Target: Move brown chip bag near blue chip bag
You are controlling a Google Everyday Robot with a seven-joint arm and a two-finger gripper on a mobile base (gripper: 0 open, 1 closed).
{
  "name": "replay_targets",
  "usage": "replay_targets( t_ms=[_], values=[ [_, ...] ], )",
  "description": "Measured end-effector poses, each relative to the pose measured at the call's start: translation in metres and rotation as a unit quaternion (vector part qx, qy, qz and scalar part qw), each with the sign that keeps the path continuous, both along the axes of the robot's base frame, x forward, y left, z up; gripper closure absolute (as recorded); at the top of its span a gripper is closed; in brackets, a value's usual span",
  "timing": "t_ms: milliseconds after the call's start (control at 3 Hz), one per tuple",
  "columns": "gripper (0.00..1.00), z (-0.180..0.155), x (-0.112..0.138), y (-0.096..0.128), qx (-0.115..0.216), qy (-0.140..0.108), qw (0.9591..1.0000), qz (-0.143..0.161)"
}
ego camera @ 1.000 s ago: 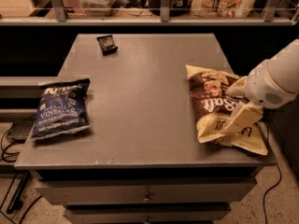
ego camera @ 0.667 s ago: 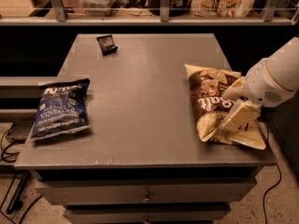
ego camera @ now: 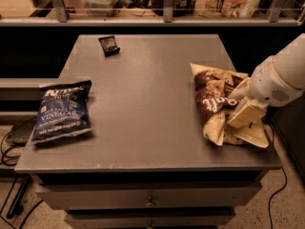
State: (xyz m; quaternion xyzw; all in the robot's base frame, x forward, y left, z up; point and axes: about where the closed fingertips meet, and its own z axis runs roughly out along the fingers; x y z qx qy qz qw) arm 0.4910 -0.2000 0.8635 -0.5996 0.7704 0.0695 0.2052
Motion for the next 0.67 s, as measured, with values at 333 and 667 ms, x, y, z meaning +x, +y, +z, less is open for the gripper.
replay_targets(
  t_ms=[333, 667],
  values=[
    [1.00, 0.061, -0.017, 0.080, 0.018, -0.014, 0.9924, 0.121],
    [1.00, 0.115, -0.036, 0.145, 0.041, -0.035, 0.9742, 0.219]
  ],
)
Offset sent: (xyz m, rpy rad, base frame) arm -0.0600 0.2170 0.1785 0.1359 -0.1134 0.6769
